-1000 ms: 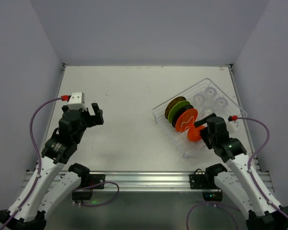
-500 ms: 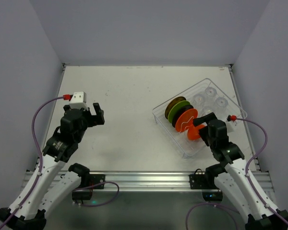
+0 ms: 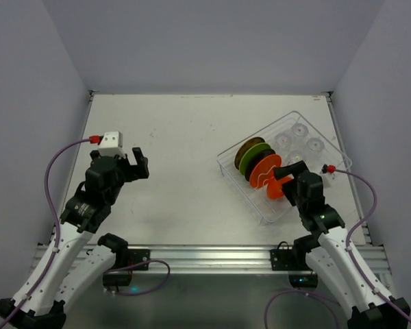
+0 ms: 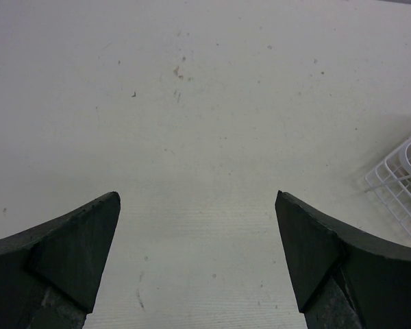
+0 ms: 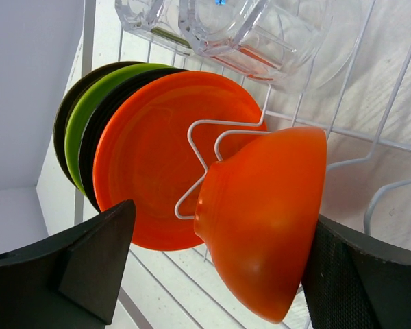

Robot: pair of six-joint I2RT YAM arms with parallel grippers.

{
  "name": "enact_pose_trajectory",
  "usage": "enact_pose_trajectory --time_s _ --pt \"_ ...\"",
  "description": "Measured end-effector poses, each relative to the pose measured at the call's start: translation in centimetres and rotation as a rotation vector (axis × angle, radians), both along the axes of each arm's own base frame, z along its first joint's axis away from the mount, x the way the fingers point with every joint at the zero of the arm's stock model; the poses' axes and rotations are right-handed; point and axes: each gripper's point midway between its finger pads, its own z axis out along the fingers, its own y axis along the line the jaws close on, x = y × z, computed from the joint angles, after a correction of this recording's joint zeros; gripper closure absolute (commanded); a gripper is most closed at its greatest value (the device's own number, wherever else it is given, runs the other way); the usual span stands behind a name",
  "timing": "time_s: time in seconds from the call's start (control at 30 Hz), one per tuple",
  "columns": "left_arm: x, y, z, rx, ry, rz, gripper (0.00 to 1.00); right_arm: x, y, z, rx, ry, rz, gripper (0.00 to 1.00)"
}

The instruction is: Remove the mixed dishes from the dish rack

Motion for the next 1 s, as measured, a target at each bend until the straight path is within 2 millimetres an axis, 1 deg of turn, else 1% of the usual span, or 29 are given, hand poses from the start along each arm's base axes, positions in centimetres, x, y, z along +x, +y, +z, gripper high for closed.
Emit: enact_pose_trajectory --time_s 0.07,0.1,0.2,0.4,0.43,0.77,1.0 --pt "0.0 0.0 0.0 -0.001 -0.001 0.000 0.00 0.0 0.2 -0.4 0.011 -0.004 0.006 0.12" --pt "0.0 0.0 0.1 -0.001 -0.002 0.000 0.00 -0.1 0.3 -0.4 0.017 -0.011 0.009 0.15" --pt "0.0 0.0 0.1 -0.001 -0.003 0.000 0.00 -0.3 0.3 -0.4 0.027 -0.031 0.014 0.20" --pt "0.0 0.0 0.1 -0.001 -0.003 0.000 0.00 -0.7 0.4 -0.4 0.038 -0.051 0.020 0.28" --pt "0.0 0.0 0.1 -0.002 -0.003 0.000 0.00 -0.7 0.3 -0.5 0.039 -0.050 0.018 0.31" --pt "0.0 0.0 0.0 -0.008 -0.001 0.003 0.00 -1.0 0.3 -0.8 0.052 -0.047 0.011 0.38" --pt "0.0 0.0 0.0 -0.008 -0.001 0.003 0.00 -1.2 0.3 -0.4 0.066 -0.067 0.011 0.39"
